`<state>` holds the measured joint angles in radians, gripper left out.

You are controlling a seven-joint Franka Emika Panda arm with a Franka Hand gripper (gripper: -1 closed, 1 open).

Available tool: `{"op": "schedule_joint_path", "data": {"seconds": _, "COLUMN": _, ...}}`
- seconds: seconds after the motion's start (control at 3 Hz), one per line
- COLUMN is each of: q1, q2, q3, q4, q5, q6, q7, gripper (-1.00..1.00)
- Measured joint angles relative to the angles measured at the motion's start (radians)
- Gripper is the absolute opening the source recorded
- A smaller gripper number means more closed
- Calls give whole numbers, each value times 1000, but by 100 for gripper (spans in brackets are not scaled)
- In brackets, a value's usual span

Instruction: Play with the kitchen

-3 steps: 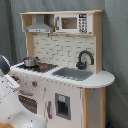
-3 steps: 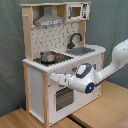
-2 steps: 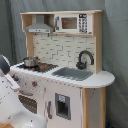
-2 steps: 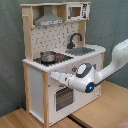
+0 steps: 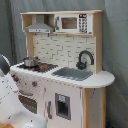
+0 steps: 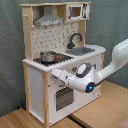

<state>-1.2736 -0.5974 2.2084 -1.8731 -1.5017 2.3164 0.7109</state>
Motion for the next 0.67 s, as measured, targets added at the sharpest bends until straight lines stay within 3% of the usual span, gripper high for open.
{"op": "schedule_joint_path", "data": {"seconds": 0.67, "q1": 0, "q2": 2, "q3": 0, "q4": 0, "q5": 0, "q6": 2, "q7": 218, "gripper": -100}}
